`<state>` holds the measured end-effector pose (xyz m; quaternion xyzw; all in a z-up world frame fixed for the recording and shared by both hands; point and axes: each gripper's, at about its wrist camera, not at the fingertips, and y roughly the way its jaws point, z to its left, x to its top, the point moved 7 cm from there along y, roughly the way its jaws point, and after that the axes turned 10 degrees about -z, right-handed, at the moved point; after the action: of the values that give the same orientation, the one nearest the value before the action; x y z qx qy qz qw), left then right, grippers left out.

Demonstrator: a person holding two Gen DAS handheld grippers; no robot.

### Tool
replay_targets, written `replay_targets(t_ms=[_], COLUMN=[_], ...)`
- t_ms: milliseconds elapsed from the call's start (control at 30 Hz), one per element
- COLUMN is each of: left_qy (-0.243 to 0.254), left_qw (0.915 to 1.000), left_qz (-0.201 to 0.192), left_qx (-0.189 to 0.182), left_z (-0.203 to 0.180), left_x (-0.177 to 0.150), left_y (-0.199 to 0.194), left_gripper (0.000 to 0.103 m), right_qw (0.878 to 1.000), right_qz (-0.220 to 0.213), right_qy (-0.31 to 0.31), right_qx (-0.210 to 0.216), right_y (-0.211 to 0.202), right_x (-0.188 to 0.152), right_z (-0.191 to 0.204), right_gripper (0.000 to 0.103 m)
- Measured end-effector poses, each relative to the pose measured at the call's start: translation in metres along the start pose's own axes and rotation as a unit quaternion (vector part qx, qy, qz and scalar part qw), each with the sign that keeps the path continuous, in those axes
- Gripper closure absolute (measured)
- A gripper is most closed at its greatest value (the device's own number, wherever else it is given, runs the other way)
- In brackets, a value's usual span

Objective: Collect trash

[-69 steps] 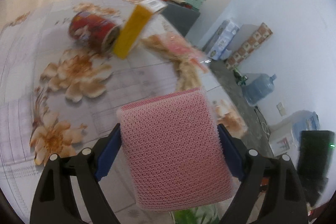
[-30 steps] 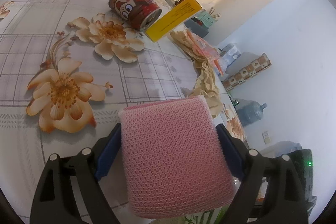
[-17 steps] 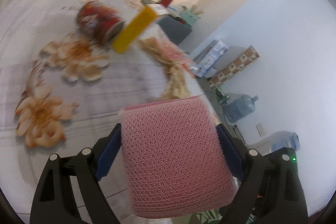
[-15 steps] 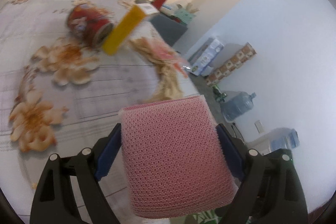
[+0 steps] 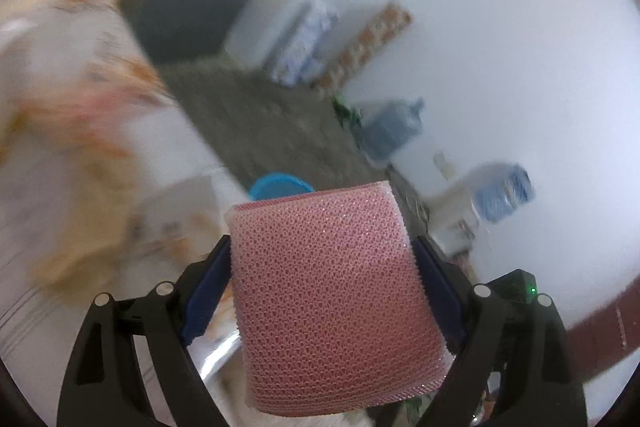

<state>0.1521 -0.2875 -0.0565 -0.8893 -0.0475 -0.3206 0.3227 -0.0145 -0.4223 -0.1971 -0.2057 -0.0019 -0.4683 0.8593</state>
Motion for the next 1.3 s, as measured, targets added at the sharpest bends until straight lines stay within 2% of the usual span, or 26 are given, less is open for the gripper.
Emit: replay_targets(t_ms=[100,167,200,267,333,400,467,567,633,733,900,1067,1133,1300], left_qy=[-0.004,-0.016,-0.017,-0.009,-0.007,-0.006,-0.015,-0.058,-0.064,-0.05,-0.063,-0.059,-0.053,-0.031], left_qw=[0.9975,0.9927,0.9883,0.9811,0.9696,0.9583,0.9498,0.9405,0.9371,0.9373,0.9427,0.9543,0.9598,0.9729], left_qz=[0.069,0.119,0.148,0.184,0.225,0.253,0.273,0.293,0.3,0.287,0.272,0.25,0.244,0.214], left_qx=[0.011,0.018,0.031,0.06,0.095,0.133,0.152,0.161,0.167,0.191,0.182,0.153,0.129,0.083], left_z=[-0.016,-0.026,-0.029,-0.026,-0.017,-0.004,0.007,0.022,0.03,0.038,0.038,0.016,0.001,-0.033], left_x=[-0.001,-0.004,-0.008,-0.013,-0.022,-0.027,-0.031,-0.036,-0.038,-0.035,-0.032,-0.017,-0.01,0.015], left_y=[0.065,0.119,0.152,0.198,0.248,0.292,0.327,0.369,0.387,0.399,0.39,0.35,0.33,0.248], left_gripper=[0.018,0.018,0.018,0.018,0.018,0.018,0.018,0.015,0.014,0.009,0.009,0.009,0.009,0.009], right_qw=[0.999,0.997,0.995,0.992,0.988,0.984,0.979,0.974,0.969,0.965,0.966,0.97,0.973,0.977], right_qz=[-0.026,-0.03,-0.029,-0.026,-0.018,-0.013,-0.005,0.005,0.002,-0.006,-0.035,-0.046,-0.051,-0.058], right_qy=[0.029,0.041,0.052,0.075,0.094,0.11,0.122,0.121,0.119,0.109,0.12,0.11,0.1,0.087], right_qx=[-0.036,-0.064,-0.076,-0.099,-0.118,-0.137,-0.162,-0.192,-0.217,-0.24,-0.225,-0.211,-0.203,-0.187], right_y=[-0.015,-0.011,-0.003,0.003,0.01,0.035,0.058,0.075,0.09,0.1,0.085,0.057,0.041,0.009], right_x=[0.041,0.061,0.074,0.1,0.125,0.144,0.167,0.184,0.192,0.208,0.21,0.189,0.18,0.142], right_z=[-0.041,-0.067,-0.081,-0.115,-0.149,-0.17,-0.193,-0.22,-0.236,-0.255,-0.258,-0.241,-0.232,-0.198], right_gripper=[0.048,0.048,0.048,0.048,0.048,0.048,0.048,0.047,0.043,0.034,0.033,0.032,0.032,0.031])
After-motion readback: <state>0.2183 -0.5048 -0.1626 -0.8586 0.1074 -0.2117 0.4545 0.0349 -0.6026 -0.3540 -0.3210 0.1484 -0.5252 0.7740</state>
